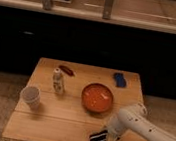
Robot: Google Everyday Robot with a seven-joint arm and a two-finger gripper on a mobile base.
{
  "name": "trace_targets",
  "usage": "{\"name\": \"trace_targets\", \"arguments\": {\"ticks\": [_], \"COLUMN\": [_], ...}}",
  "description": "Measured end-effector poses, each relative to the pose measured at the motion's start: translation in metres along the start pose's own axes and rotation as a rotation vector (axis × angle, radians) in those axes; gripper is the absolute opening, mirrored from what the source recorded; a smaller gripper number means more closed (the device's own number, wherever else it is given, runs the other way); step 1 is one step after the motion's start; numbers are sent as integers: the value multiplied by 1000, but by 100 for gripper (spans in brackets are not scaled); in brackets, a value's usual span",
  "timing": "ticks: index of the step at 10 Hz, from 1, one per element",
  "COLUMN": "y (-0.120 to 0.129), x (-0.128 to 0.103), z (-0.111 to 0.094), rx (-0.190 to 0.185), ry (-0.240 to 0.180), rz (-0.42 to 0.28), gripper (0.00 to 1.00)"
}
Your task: Place the eraser on the white sponge
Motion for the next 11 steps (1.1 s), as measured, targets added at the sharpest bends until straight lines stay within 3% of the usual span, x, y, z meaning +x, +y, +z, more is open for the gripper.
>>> {"name": "trace_targets", "arguments": {"ticks": [6, 11], "y": [-14, -34], "x": [2, 0], "z": [-24, -52], "rx": [37, 72], "ry": [-13, -75], "rz": [9, 16], "gripper": [0, 0]}}
